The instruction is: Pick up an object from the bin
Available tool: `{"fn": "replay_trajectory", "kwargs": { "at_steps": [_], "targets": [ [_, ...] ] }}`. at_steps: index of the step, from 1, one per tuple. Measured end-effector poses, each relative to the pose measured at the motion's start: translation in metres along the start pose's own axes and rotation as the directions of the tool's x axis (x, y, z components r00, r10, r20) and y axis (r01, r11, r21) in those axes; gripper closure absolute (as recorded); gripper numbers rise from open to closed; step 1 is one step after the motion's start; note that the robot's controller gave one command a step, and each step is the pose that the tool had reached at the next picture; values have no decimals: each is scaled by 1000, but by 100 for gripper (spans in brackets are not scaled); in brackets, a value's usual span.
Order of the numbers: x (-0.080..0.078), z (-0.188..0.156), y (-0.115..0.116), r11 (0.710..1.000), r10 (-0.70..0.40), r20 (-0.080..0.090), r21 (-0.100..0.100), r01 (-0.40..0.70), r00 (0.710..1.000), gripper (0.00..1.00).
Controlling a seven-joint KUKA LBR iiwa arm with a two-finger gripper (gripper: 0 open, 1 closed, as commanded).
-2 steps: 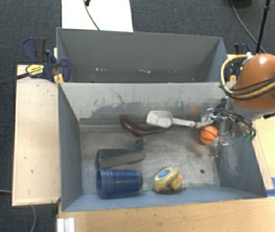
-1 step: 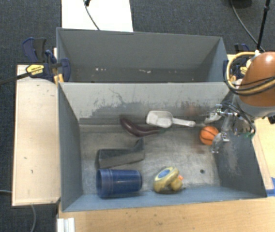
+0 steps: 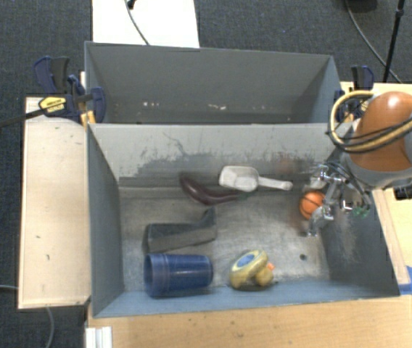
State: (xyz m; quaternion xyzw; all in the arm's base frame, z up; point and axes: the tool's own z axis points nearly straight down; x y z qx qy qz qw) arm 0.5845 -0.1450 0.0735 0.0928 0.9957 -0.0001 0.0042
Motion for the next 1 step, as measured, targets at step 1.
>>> {"fn": "replay_trajectory", "kwargs": {
  "at_steps": [1],
  "targets": [
    [-9,-1,5,999,52,0,2,-52,999,100]
  ]
}}
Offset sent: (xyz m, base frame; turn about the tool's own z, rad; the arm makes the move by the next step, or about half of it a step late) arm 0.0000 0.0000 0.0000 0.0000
